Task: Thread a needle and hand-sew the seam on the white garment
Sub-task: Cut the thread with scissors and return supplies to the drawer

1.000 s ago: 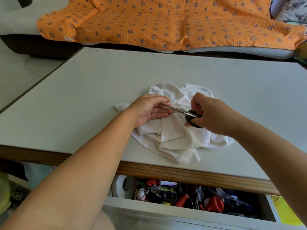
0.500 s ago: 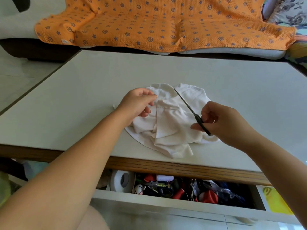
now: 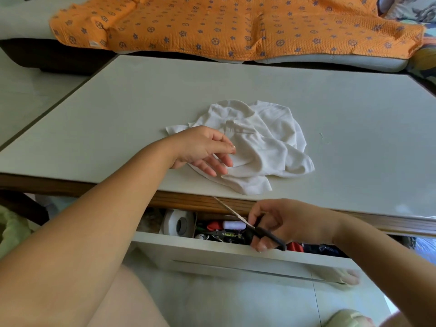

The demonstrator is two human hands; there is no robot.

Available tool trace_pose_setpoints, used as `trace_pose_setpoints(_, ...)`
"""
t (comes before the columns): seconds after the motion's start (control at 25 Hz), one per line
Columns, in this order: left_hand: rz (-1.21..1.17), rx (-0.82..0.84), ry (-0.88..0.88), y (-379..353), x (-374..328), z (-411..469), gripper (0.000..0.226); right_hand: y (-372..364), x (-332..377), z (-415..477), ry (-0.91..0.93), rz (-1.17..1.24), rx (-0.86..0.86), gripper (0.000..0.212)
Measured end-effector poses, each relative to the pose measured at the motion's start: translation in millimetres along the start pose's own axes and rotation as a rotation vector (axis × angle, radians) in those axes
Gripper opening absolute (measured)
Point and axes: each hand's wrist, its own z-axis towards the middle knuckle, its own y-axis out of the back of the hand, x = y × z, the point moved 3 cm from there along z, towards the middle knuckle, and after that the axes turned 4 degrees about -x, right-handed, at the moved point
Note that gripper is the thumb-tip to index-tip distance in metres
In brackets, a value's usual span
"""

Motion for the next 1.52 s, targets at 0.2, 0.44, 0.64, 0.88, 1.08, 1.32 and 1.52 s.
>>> trace_pose_setpoints(0.2, 0.034, 0.086, 0.004, -2, 0, -17, 0.021, -16, -11, -6, -0.026, 0.040, -0.045, 0.035)
trace_pose_setpoints(0.44, 0.228, 0.311, 0.121, -13, 11, -30, 0.022, -23, -14, 0, -0.042, -0.085, 0.013, 0.023)
trace_pose_setpoints(0.64, 0.328, 0.388, 0.189, -28, 22, -33, 0.026, -38, -37, 36, -0.068, -0.602, -0.064, 0.022)
trace_pose_setpoints(0.88, 0.429, 0.506, 0.232, -49, 28, -37, 0.029, -63, -62, 61, 0.039, -0.951, -0.089, 0.026)
trace_pose_setpoints(1.08, 0.401, 0.458, 0.234, -45, 28, -36, 0.031, -77, -61, 61, 0.025, -1.034, 0.040, 0.015)
trace_pose_setpoints(1.32, 0.386, 0.443, 0.235, -45, 30, -39, 0.031, -86, -43, 86, 0.006, -1.260, -0.165, 0.020)
trace_pose_setpoints(1.52, 0.381, 0.430, 0.229, -43, 31, -42, 0.029, -100, -38, 94, -0.031, -1.306, -0.160, 0.014)
